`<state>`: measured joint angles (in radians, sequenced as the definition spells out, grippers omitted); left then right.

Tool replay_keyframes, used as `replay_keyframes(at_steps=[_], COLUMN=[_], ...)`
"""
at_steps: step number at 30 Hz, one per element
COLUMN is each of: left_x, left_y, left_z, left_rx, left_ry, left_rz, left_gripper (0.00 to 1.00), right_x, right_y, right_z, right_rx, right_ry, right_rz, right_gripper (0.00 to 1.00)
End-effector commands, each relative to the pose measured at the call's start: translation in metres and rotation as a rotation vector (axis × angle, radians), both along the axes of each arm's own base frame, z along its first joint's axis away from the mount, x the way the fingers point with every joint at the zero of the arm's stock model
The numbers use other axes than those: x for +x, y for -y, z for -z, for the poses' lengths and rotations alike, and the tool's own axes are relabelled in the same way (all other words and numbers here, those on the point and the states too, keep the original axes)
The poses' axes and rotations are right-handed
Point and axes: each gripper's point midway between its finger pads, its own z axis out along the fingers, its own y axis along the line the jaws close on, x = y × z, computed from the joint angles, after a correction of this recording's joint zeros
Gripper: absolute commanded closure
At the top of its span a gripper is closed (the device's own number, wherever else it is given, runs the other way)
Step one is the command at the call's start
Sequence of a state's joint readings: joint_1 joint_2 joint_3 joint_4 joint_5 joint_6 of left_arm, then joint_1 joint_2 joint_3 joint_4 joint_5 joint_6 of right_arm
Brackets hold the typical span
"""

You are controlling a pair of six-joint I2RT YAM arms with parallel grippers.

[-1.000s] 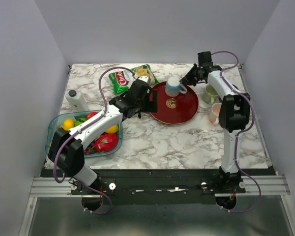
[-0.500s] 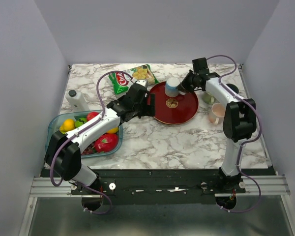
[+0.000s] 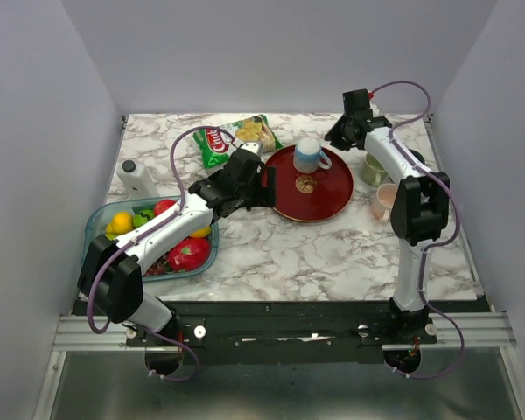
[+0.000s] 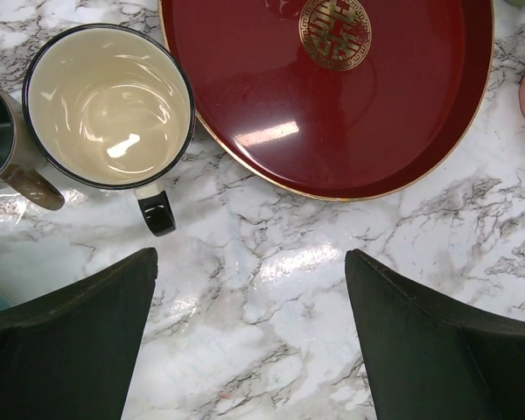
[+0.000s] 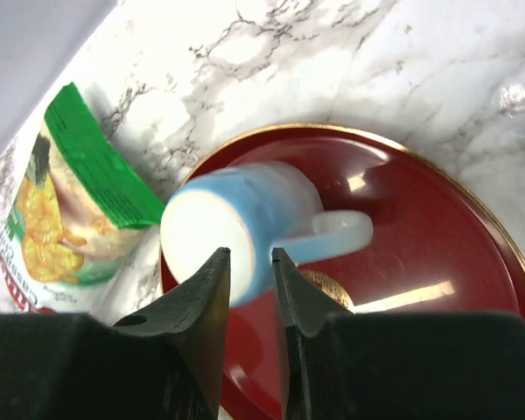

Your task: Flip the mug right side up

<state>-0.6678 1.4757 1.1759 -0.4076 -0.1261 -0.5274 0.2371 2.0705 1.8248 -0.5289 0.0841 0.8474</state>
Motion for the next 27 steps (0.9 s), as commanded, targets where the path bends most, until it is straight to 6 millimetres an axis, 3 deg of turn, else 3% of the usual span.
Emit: replay_keyframes(at_steps=[1,9,11,15,17,18,19,21,24,27], left_x=[-0.001,0.000,0.001,0.000,-0.001,-0.001,-0.001,-0.002,-0.004,-0.005], left_y=[0.000,0.001,0.000,0.000,0.000,0.000,0.000,-0.001,-0.002,-0.003], left_z=[-0.006,-0.003,-0.002,0.001,0.003,0.003,0.003,0.005,0.007,0.006], left_rx=[-0.009,0.008,0.010,0.011,0.011,0.008,0.005,0.006,0.006,0.003], left_ry=[0.013,0.009,0.008,0.003,0.000,0.000,0.002,-0.003,-0.007,-0.003], left_rz=[0.001,0.009,0.006,0.006,0.006,0.006,0.005,0.006,0.004,-0.001], left_gripper=[0.04,0.04,0.04,0.04,0.04,0.04,0.04,0.04,0.04,0.04], right_x=[-0.002,0.003,0.001,-0.009,-0.022,-0.021,-0.031,-0.035,-0.046,-0.052], right_y=[0.008,0.002,-0.004,-0.009,-0.008,-0.010,-0.007,-0.008,-0.008,0.004], right_z=[0.044,0.060,0.064,0.058,0.068,0.053,0.062,0.052,0.052,0.042], right_rx=[-0.051,-0.035,-0.019,-0.002,-0.005,-0.001,-0.010,-0.021,-0.077,-0.177], right_ry=[-0.146,-0.165,-0.178,-0.171,-0.191,-0.148,-0.169,-0.139,-0.133,-0.101], right_rz=[0.049,0.022,-0.010,-0.053,-0.061,-0.069,-0.072,-0.096,-0.146,-0.166], right_gripper=[0.66,0.67,0.71,0.77,0.79,0.79,0.80,0.80,0.80,0.67])
